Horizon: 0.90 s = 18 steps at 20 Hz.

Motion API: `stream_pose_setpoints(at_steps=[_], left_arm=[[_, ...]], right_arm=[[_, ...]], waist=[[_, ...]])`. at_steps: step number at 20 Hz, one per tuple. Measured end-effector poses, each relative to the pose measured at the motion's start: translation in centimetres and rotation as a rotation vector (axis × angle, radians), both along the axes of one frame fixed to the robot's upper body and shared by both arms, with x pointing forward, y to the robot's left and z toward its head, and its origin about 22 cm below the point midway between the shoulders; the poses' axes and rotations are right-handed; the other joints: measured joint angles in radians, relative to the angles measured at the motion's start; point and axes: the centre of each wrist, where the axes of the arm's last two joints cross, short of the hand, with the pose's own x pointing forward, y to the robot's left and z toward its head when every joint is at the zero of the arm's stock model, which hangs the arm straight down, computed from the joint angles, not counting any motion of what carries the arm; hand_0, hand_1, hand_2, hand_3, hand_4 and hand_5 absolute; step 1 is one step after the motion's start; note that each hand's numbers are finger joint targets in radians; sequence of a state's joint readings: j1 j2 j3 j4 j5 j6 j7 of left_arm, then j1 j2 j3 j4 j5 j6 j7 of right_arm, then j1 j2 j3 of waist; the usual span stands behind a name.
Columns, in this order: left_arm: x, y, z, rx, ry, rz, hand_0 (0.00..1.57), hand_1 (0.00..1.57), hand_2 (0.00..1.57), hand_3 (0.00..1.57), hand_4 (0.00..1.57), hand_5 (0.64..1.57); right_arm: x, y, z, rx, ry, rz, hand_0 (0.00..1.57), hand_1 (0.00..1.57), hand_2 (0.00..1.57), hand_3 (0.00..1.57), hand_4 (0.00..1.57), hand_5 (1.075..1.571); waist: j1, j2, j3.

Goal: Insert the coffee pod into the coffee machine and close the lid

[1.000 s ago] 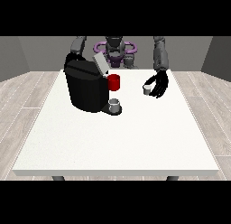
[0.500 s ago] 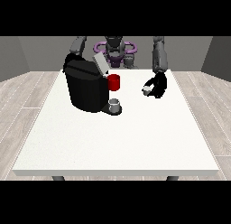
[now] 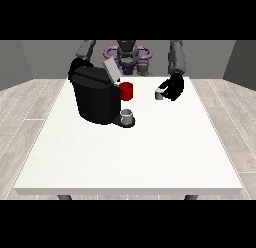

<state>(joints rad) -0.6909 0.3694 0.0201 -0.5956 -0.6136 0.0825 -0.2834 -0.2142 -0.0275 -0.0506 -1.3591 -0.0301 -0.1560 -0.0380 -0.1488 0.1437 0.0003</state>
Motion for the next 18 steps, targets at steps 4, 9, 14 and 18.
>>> stream_pose_setpoints(at_steps=[4,9,14,18], left_arm=[[1.2,-1.0,2.2,-0.010,-0.013,-0.058,1.26,1.26,1.32,1.30,0.53,1.571],[3.0,-2.5,6.0,-0.015,-0.039,-0.132,1.27,1.27,1.34,1.29,0.55,1.571],[4.1,-2.9,9.2,-0.015,-0.085,-0.135,1.27,1.27,1.34,1.29,0.55,1.571],[4.8,-3.0,11.3,-0.020,-0.099,-0.126,1.01,1.01,1.20,1.22,0.54,1.571]], right_arm=[[-0.3,-0.5,-1.3,-0.010,0.021,-0.002,0.00,0.00,0.00,0.00,0.51,1.571],[0.3,-1.0,-1.6,-0.020,0.036,-0.001,0.00,0.00,0.00,0.00,0.49,1.571],[1.0,0.0,-0.7,-0.006,0.002,0.033,0.00,0.00,0.00,0.00,0.50,1.571],[1.1,0.7,-0.1,0.005,-0.020,0.044,0.00,0.00,0.00,0.00,0.50,1.571]], waist=[[0.012,-0.026,-0.0002],[0.021,-0.046,0.0000],[-0.011,-0.025,-0.0001],[-0.032,-0.026,-0.0002]])
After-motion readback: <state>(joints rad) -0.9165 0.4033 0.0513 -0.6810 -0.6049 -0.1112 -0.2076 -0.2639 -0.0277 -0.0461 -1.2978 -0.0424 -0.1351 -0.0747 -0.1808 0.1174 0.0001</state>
